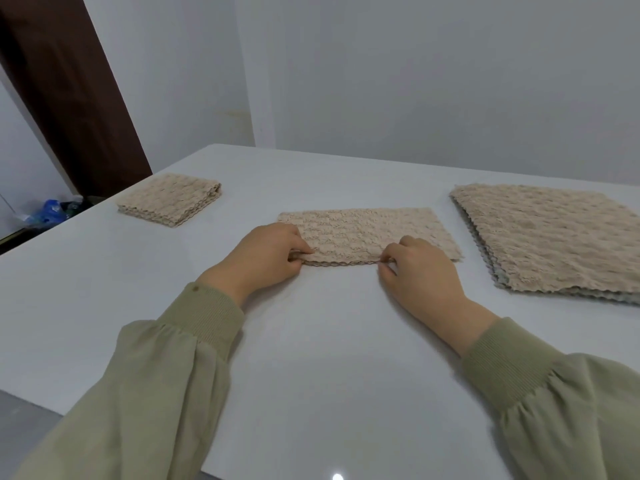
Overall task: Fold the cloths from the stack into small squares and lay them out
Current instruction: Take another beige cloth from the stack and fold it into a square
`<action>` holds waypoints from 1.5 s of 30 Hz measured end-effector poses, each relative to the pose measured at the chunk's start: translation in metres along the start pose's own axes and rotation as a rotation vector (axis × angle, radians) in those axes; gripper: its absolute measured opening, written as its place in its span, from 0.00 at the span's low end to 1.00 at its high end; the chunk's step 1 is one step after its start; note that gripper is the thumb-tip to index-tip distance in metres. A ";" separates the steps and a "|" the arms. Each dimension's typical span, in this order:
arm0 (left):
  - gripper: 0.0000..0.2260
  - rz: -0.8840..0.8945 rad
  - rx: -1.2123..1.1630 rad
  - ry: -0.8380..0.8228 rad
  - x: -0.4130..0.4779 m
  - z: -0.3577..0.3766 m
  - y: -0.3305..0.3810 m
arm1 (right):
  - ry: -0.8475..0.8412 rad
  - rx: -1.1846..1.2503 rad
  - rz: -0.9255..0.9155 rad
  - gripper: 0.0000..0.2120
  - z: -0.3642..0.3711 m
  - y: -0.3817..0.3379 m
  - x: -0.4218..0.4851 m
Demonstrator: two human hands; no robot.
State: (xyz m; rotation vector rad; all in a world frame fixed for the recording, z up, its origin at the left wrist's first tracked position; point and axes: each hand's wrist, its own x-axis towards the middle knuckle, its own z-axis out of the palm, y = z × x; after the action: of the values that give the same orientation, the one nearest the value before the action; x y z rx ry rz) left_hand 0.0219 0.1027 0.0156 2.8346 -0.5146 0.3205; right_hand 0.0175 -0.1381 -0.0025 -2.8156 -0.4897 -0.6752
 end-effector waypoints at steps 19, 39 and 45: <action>0.12 -0.234 -0.386 0.058 0.011 -0.003 0.074 | 0.002 0.455 0.360 0.17 -0.013 0.042 0.009; 0.22 -0.189 0.075 -0.056 0.026 0.021 0.065 | -0.317 0.223 0.003 0.23 -0.012 0.001 0.030; 0.26 -0.186 0.003 -0.268 0.031 0.030 0.026 | -0.548 0.155 -0.007 0.25 0.005 0.027 0.036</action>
State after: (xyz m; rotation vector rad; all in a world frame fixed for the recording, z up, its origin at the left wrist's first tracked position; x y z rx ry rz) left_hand 0.0458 0.0616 0.0006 2.9152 -0.2942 -0.0948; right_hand 0.0591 -0.1522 0.0069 -2.8221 -0.6048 0.1480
